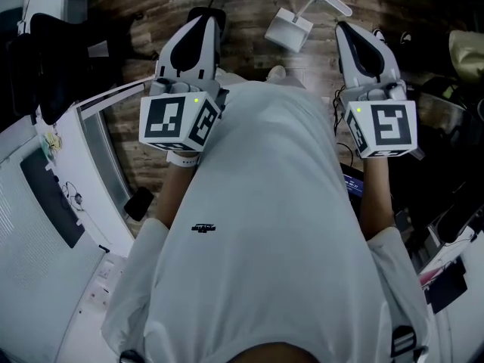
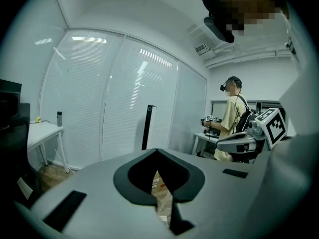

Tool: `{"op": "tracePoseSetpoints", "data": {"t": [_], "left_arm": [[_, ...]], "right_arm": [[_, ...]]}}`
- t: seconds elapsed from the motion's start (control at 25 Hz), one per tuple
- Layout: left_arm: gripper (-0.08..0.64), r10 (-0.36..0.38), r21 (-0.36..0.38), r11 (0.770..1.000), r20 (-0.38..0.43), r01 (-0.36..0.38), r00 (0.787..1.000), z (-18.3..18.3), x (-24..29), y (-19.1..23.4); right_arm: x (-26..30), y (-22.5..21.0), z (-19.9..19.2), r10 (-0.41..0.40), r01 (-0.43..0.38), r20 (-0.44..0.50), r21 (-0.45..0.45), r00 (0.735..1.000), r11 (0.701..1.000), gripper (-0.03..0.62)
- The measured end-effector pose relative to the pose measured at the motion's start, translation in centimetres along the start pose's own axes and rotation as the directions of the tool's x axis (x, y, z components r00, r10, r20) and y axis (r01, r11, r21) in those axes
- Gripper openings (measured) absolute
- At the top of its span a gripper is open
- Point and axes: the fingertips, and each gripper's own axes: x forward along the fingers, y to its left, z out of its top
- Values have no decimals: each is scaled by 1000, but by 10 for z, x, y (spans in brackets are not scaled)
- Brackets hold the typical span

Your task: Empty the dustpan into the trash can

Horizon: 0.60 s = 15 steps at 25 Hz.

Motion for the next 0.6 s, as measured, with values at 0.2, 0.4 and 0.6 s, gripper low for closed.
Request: {"op": "tracePoseSetpoints", "data": {"t": [0.2,0.4,0.6], "left_arm": [[6,-10,3,1000,-2,10,1000,1,5,-2],[6,-22,3,1000,-6,22,1000,1,9,-5],[6,-28,0,1000,-13,28,1000,-1,11,-6]], "right_arm": [[1,0,4,-5,5,-7,-47,1000,999,11],[2,0,7,-4,4,-3,-50,1000,999,12],[0,-1,4,-11,10,-9,-45,1000,999,11]]}}
